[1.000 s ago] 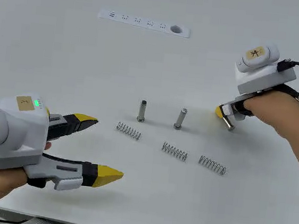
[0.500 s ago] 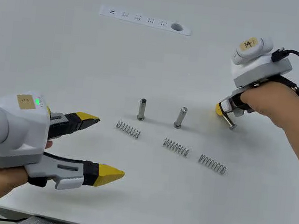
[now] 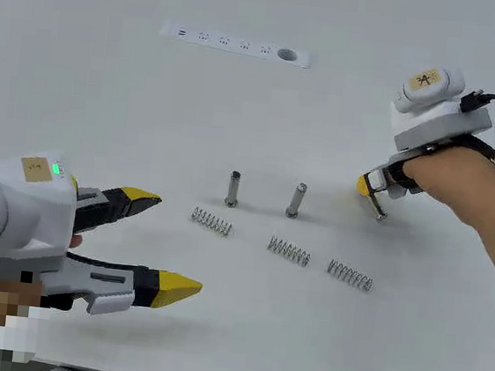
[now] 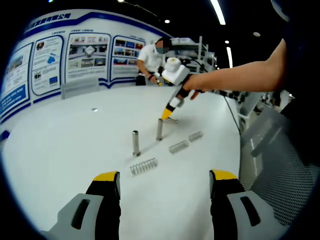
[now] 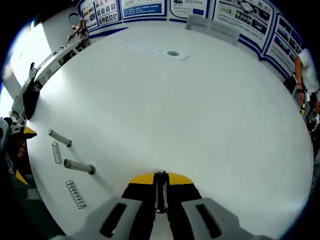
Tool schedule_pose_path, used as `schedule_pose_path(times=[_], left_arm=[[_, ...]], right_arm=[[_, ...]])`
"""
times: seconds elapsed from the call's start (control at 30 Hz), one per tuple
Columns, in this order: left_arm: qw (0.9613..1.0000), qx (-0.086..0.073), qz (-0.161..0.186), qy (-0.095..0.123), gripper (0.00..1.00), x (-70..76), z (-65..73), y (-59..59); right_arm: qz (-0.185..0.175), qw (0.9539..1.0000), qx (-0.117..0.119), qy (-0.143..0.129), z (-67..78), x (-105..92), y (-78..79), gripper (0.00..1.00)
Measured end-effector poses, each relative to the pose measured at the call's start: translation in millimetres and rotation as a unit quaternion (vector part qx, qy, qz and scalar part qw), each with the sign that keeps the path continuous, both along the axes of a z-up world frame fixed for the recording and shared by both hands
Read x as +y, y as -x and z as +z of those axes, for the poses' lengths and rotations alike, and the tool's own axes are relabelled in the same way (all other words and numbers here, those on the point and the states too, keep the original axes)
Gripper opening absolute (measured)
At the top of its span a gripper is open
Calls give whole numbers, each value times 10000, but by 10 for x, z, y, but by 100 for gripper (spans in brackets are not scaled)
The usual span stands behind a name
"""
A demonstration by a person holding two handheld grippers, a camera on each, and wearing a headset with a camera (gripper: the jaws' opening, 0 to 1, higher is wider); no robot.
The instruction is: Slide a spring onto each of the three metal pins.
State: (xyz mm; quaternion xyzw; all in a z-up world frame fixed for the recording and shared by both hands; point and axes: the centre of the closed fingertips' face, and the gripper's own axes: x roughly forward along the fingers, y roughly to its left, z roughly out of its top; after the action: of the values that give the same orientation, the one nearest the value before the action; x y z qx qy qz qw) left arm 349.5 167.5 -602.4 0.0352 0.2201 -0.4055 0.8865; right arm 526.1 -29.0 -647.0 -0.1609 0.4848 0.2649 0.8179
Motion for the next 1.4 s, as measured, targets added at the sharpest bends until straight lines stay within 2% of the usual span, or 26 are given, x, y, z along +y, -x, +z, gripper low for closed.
schedule_pose_path(times=[0.2,0.53,0.97,1.4], left_arm=[[10000,-29,-95,-2,74,-77,16,10],[9999,-58,-136,2,74,-94,34,34],[9998,-84,-162,4,74,-126,51,38],[9998,-88,-158,23,74,-132,52,37]], right_arm=[[-42,9998,-97,-174,117,20,107,8],[79,9989,-414,-214,281,-11,256,8],[111,9986,-489,-191,290,-99,459,8],[118,9987,-484,-124,286,-126,487,8]])
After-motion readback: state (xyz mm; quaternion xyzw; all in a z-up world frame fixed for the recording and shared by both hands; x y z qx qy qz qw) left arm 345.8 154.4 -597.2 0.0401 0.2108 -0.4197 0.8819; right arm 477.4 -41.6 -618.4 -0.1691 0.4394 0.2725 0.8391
